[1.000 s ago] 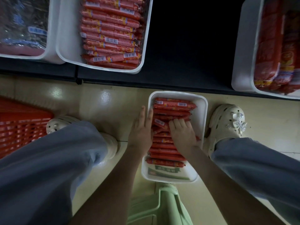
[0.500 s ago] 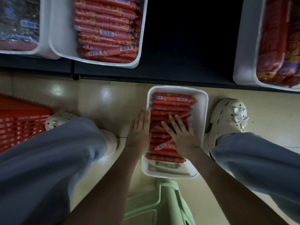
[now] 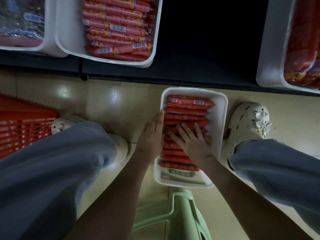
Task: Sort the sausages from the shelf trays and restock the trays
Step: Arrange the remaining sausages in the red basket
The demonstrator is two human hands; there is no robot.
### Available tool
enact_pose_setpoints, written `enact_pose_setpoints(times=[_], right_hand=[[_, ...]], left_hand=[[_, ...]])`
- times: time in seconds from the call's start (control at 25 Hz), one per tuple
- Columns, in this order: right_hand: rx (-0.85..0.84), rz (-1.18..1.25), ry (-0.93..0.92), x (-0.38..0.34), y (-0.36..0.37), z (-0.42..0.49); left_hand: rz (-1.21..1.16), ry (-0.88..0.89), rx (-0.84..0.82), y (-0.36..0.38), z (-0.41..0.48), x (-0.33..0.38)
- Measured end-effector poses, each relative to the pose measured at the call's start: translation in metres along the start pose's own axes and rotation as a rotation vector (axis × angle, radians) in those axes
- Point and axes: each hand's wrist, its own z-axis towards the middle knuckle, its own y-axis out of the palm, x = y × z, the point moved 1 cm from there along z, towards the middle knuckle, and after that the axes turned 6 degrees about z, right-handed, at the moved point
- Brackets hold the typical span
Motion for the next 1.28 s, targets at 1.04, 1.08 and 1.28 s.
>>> enact_pose_setpoints(times=[1.04,1.08,1.28], right_hand=[[0.573,0.583,-0.075,-0.159,-0.375,0.02],[0.568,0.562,-0.124,-0.183,-0.39,0.025],[0.442,0.423,-0.376,-0.316,-0.422,0.098]], left_hand=[[0.004,-0.234,0.582,-0.336,-0.183,0.022],[-0.009,-0.234,0.646,-0.352,-0.207,0.001],[-0.062,-0.512,0.773,-0.347,-0.313,-0.183]])
